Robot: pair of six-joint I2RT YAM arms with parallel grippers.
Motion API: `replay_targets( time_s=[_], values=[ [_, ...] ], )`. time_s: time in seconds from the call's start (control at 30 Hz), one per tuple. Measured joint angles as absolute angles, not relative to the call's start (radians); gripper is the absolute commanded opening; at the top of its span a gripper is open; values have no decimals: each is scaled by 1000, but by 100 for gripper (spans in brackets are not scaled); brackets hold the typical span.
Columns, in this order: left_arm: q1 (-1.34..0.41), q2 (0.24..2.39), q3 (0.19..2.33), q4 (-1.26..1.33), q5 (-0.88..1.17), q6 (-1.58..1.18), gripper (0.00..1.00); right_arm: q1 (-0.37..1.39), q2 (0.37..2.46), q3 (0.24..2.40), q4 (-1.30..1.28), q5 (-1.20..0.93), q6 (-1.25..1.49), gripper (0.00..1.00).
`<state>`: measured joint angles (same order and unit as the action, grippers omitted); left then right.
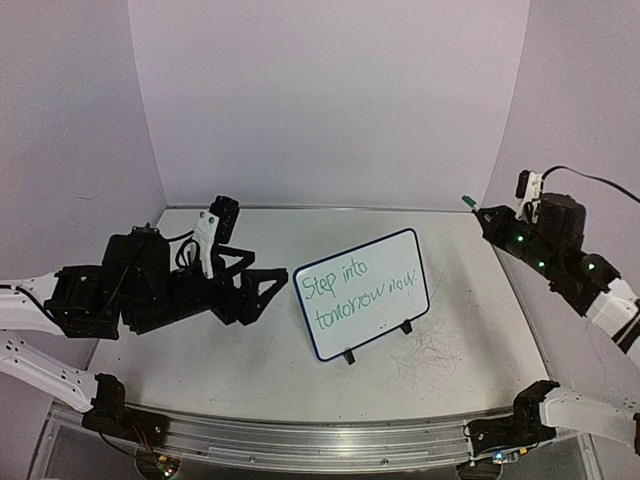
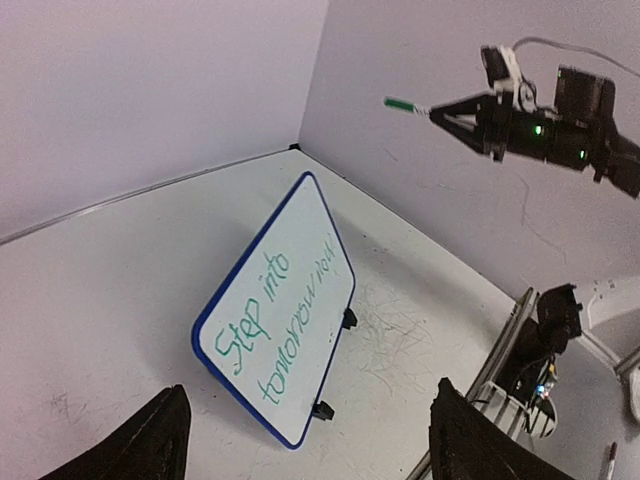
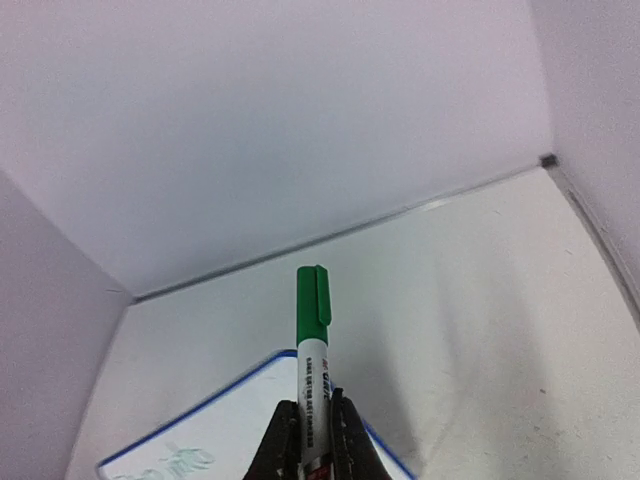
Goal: Write a sentence on the whiteboard
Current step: Put down the whiteboard marker at the center of the board, then reset both arms
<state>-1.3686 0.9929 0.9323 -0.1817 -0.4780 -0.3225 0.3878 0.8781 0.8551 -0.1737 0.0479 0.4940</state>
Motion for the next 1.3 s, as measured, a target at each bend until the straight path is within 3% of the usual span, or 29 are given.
replay_targets(
  time_s=[0.13,0.3,0.53,0.77,1.1,1.2,1.23,1.3],
  values=[
    [-1314,971,895,-182,-468,-418,85,237,992,662,-100,-11,481,0],
    [-1311,940,838,-183,-473,-508,91,228,1053,475,26,-108,511,0],
    [-1234,854,792,-183,-473,-599,93,222,1113,387,209,-149,596,6],
    [-1198,901,793,-186,-440,-608,93,216,1215,360,248,-156,649,15],
    [-1076,944,829,-207,-348,-587,94,216,1259,360,217,-155,672,52],
    [-1017,972,872,-218,-318,-558,95,216,1181,377,133,-146,649,89],
    [-992,983,891,-225,-309,-545,95,216,1136,391,99,-142,636,97],
    [-937,1005,935,-239,-293,-516,95,216,1023,444,22,-133,585,98]
  ],
)
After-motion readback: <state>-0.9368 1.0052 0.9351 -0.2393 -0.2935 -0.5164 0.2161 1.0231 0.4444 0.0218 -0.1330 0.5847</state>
